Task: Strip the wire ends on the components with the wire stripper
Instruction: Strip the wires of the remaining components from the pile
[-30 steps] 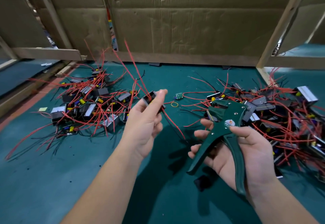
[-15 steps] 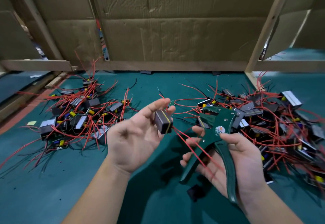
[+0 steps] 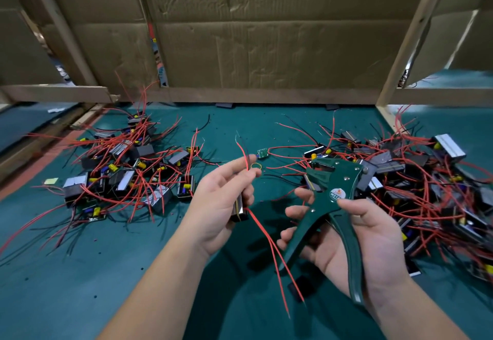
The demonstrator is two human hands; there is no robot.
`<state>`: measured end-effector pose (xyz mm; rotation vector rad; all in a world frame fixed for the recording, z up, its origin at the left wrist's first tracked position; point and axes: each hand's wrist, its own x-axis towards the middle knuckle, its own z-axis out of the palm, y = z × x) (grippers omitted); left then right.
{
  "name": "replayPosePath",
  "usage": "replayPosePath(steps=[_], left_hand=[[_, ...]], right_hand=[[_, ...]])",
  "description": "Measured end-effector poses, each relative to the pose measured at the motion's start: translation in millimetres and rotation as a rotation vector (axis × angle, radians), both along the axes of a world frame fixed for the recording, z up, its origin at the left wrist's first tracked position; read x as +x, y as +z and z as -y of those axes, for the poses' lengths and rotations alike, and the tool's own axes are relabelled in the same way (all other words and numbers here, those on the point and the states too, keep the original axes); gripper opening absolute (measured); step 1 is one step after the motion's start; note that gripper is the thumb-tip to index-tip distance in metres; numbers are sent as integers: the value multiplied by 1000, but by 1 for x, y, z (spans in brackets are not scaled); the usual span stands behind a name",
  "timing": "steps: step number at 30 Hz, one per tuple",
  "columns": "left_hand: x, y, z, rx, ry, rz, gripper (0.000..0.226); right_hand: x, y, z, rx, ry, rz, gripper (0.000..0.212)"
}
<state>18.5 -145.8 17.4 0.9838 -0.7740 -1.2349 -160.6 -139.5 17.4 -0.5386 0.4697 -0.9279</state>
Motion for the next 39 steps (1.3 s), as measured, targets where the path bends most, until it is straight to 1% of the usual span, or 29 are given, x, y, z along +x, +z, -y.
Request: replayPosePath(steps=[2, 4, 7, 8, 10, 11, 13, 15, 16, 19, 20, 24, 28, 31, 35, 39], left_hand=[[1, 1, -1, -3, -23, 13, 15], [3, 2, -3, 0, -74, 47, 21], [2, 2, -6, -19, -147, 221, 24], [2, 2, -7, -26, -155, 278, 22], [1, 4, -8, -18, -144, 364, 7], [0, 5, -8, -11, -125, 398, 3], [1, 4, -7, -6, -51, 441, 14], [3, 5, -7, -3, 32, 437, 23], [4, 6, -7, 0, 54, 417, 23], [4, 11, -8, -7, 83, 361, 10], [5, 12, -8, -15, 92, 349, 12], [7, 15, -9, -40, 90, 354, 20], [11, 17, -11, -92, 90, 377, 22], [13, 19, -13, -145, 82, 398, 15], [18, 19, -13, -218, 98, 484, 9], [18, 18, -15, -249, 71, 530, 12]], right_hand=[[0, 0, 0, -1, 4, -3, 84], [0, 0, 0, -6, 15, -8, 84], [-1, 2, 0, -29, 45, -12, 80], [-1, 3, -1, -35, 60, -13, 79], [-1, 4, -1, -43, 104, -24, 80], [-1, 4, -1, -44, 133, -34, 81], [0, 4, -3, -36, 199, -49, 80], [1, 4, -5, -17, 264, -56, 78], [1, 4, -6, -9, 291, -59, 77], [5, 3, -9, 11, 353, -53, 79], [6, 3, -9, 15, 360, -43, 78], [5, 6, -9, -33, 394, -2, 59], [-1, 7, -9, -141, 523, 26, 42], [-3, 5, -9, -153, 525, 10, 39], [-4, 3, -10, -190, 469, -76, 37], [-3, 2, -11, -218, 443, -138, 38]])
